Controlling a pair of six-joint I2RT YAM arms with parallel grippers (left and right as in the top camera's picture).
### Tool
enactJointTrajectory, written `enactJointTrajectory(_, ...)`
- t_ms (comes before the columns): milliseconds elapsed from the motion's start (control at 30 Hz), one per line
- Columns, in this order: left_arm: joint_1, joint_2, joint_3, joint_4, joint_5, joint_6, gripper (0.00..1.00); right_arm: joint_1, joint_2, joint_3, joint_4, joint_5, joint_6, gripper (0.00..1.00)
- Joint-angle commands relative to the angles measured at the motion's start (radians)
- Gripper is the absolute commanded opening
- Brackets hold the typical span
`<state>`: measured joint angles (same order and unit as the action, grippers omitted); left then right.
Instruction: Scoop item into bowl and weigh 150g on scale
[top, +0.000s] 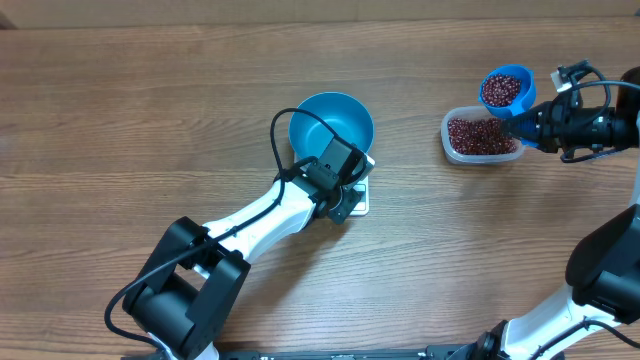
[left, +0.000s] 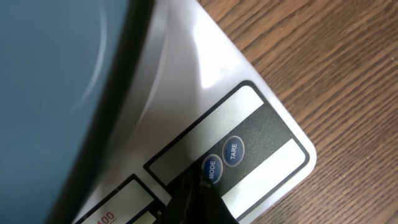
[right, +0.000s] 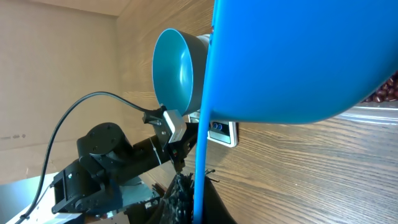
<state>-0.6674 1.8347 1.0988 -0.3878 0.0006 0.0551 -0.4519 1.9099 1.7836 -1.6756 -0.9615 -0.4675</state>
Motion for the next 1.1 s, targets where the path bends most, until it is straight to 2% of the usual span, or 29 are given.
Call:
enactJointTrajectory(0,0.000,0.010,-0.014,0.006,0.019,-0.010,0.04,-0.003,-0.036,0.005,0.005,-0.018,-0.012,0.04)
enactJointTrajectory(1067,0.000,0.010,-0.031,0.031,-0.011,-0.010,0.04,-0.003,-0.036,0.005,0.005,-0.018,-0.012,0.04)
